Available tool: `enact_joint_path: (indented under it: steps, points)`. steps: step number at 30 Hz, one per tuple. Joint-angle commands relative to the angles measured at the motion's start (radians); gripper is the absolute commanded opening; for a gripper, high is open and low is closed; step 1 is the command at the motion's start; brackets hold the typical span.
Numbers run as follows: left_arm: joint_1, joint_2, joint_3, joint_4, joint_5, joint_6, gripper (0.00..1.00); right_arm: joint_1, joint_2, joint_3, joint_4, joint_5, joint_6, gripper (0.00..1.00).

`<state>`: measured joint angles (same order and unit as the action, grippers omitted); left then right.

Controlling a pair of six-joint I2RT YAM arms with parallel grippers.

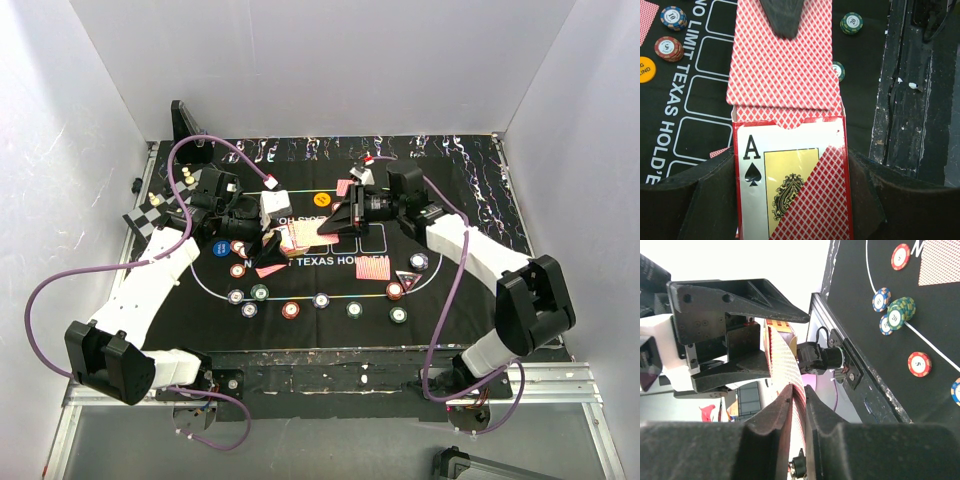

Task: Distribute texas hold em gaming equipment

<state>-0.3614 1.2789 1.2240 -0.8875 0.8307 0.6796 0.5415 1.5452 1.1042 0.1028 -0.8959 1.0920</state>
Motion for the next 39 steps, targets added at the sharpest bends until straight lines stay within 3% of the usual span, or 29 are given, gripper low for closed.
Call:
enact_joint_path:
  steps: [1,10,17,27,39]
  points:
    - [0.006,-0.052,0.029,0.041,0.053,0.0,0.0,-0.046,-0.054,-0.003,-0.026,-0.014,-0.029,0.18]
    - [0.004,-0.061,0.029,0.032,0.048,0.0,0.0,-0.135,-0.063,0.008,-0.077,-0.018,-0.073,0.07]
    - [0.006,-0.073,0.028,0.024,0.048,0.003,0.0,-0.124,0.085,0.037,0.003,-0.012,-0.061,0.05]
    - [0.006,-0.076,0.023,0.024,0.051,-0.012,0.0,0.077,0.47,0.382,-0.128,0.051,-0.138,0.04]
    - [0.006,-0.09,0.009,0.032,0.051,-0.015,0.0,0.173,0.796,0.714,-0.322,0.12,-0.236,0.04]
